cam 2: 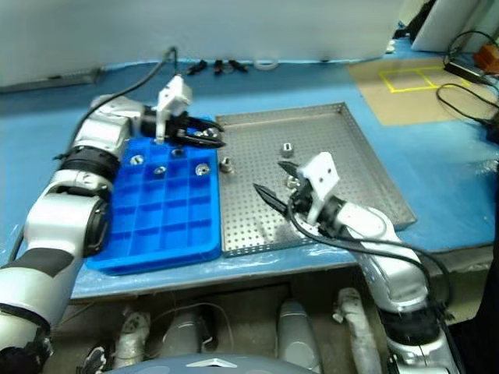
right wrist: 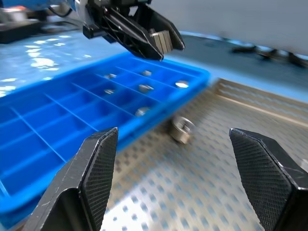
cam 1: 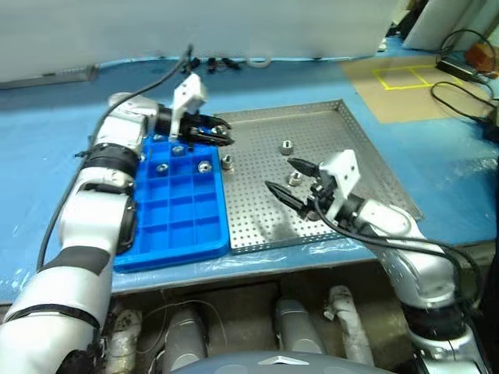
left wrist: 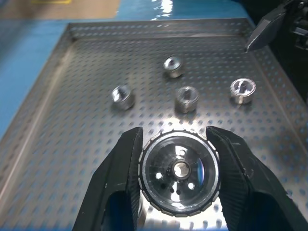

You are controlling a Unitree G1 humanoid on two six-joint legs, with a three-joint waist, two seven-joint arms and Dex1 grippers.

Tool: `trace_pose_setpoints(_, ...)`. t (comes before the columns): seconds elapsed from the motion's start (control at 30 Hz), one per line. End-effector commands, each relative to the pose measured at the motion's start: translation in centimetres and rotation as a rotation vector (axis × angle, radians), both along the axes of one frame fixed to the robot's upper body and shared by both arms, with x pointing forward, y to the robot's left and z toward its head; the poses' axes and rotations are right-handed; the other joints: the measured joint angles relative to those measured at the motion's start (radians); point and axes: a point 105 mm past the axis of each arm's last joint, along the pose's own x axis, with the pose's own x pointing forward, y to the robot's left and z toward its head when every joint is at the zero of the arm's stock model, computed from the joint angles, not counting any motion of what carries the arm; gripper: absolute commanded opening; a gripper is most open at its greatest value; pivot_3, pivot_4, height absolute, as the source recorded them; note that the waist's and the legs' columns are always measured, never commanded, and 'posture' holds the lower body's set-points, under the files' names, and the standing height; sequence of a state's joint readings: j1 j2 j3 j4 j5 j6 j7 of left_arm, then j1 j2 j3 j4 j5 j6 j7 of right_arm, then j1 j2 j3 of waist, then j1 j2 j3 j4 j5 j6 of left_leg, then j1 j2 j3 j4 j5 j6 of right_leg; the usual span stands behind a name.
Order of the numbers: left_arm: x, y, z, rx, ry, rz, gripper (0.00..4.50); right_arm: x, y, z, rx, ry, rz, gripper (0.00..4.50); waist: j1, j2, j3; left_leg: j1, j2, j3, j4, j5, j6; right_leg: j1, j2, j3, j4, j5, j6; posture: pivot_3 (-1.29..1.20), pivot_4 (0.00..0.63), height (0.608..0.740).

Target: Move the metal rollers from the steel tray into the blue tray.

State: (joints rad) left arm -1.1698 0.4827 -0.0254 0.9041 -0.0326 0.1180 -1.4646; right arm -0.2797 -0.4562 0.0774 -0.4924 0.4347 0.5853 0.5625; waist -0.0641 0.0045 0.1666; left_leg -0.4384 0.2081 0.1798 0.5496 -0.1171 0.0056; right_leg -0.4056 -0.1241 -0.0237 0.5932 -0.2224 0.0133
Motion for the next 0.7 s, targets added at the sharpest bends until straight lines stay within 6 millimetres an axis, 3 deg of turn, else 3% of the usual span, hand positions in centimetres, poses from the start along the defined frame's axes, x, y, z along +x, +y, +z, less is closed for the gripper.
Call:
trace_pose_setpoints(0.03,-0.9,2.4,1.0,-0.049,-0.037,0.095,1.71,0.1,2.0,1.2,0.024,-0.036,0.129,3.91,0.040,0.000,0.000,0.000,0.000,0.000,-0.001,0.000,0.000,0.000,0.000,0.000,0.001,0.000,-0.001,-0.11,0.150,0.740)
trace_pose_setpoints(0.17,-2.3,4.9,-0.6,-0.060,-0.001,0.221,1.71,0.7,3.2,1.5,0.031,-0.037,0.204,3.91,0.117,0.000,0.000,-0.002,-0.001,0.000,-0.002,0.001,-0.001,-0.004,-0.001,-0.001,0.013,-0.010,-0.016,0.01,0.150,0.740)
trace_pose_setpoints(0.3,-3.4,6.7,-3.0,-0.067,0.033,0.350,1.71,1.2,4.6,1.7,0.038,-0.039,0.260,3.91,0.166,0.000,0.000,-0.001,-0.001,-0.002,-0.002,0.001,-0.006,-0.003,-0.001,-0.003,0.015,-0.010,-0.017,0.08,0.150,0.740)
trace_pose_setpoints(0.4,-3.6,7.5,-4.5,-0.066,0.038,0.438,1.71,0.9,6.0,2.6,0.102,-0.039,0.280,3.91,0.179,0.000,0.000,-0.001,-0.001,-0.004,-0.002,0.002,-0.011,-0.003,-0.001,-0.004,0.015,-0.010,-0.017,0.13,0.150,0.740)
trace_pose_setpoints(0.7,-2.5,8.4,-7.4,-0.061,0.046,0.589,1.71,1.4,5.1,2.8,0.116,-0.028,0.196,3.91,0.194,0.000,0.000,0.002,0.002,-0.009,-0.007,0.011,-0.024,-0.005,0.001,-0.005,0.022,-0.010,-0.013,0.12,0.150,0.740)
